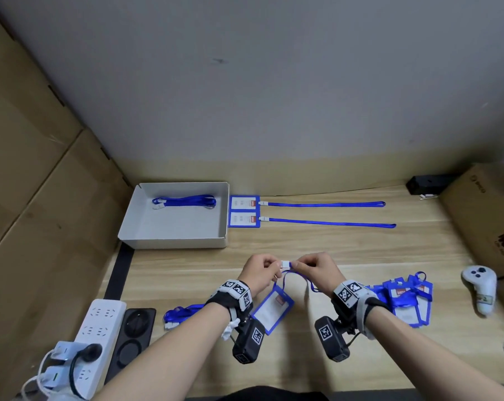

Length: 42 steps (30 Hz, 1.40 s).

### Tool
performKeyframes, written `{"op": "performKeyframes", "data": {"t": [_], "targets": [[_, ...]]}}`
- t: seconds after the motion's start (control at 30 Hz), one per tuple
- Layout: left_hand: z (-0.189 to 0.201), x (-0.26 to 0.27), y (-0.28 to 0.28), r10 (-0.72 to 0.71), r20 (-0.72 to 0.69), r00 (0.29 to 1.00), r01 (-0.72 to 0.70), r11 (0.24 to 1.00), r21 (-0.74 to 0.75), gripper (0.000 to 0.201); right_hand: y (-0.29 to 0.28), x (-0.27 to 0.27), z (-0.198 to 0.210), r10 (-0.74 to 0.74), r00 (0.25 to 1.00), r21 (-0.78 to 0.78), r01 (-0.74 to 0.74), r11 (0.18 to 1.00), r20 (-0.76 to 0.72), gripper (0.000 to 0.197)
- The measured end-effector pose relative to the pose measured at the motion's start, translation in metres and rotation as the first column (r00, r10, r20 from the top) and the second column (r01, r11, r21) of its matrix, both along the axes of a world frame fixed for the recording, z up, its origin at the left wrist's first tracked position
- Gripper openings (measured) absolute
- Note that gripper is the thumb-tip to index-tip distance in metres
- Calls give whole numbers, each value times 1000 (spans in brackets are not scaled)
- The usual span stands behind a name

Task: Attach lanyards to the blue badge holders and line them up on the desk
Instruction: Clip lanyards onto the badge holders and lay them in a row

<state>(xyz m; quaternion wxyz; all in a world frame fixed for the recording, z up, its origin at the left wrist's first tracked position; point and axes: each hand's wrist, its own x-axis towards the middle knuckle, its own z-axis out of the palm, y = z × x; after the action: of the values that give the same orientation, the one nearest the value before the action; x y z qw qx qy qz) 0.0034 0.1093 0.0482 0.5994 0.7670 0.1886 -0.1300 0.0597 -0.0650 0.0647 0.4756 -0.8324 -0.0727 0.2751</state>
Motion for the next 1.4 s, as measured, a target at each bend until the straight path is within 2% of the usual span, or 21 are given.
{"op": "performKeyframes", "data": {"t": [0.1, 0.2, 0.37, 0.53, 0.7, 0.83, 0.93, 1.07, 1.27, 1.33, 1.4], "targets": [[-4, 1, 18, 89, -37, 995, -82, 984, 158, 18, 9, 5, 16, 45, 999, -53, -45, 998, -7, 21], [4, 3, 41, 176, -50, 983, -150, 931, 332, 18, 27, 16, 32, 105, 994, -91, -103, 990, 7, 20], [37, 22, 99, 349, -20, 937, -304, 841, 448, 16, 83, 39, 66, 198, 979, -68, -195, 978, 43, 22], [64, 28, 155, 521, 47, 852, -493, 770, 405, 14, 138, 56, 99, 226, 969, 23, -230, 973, 99, 28], [59, 28, 163, 596, 55, 801, -572, 735, 365, 14, 158, 53, 104, 260, 962, 107, -267, 958, 78, 33], [47, 29, 144, 569, 4, 822, -538, 775, 333, 11, 139, 55, 80, 213, 977, 121, -208, 970, -25, 32], [25, 28, 123, 491, -78, 867, -452, 843, 291, 13, 101, 57, 45, 174, 982, 19, -173, 985, -75, 30], [-22, 22, 88, 326, -215, 920, -290, 939, 183, 17, 40, 56, -7, 217, 975, -162, -224, 961, -55, 29], [-76, 16, 48, 234, -358, 904, -183, 968, 170, 19, -15, 58, -78, 226, 974, -347, -213, 914, -1, 37], [-87, 14, 46, 198, -392, 898, -108, 965, 241, 15, -20, 56, -94, 249, 969, -389, -230, 892, -2, 37], [-90, 13, 47, 177, -415, 893, -32, 943, 332, 17, -19, 56, -100, 257, 966, -417, -233, 879, 3, 30]]}}
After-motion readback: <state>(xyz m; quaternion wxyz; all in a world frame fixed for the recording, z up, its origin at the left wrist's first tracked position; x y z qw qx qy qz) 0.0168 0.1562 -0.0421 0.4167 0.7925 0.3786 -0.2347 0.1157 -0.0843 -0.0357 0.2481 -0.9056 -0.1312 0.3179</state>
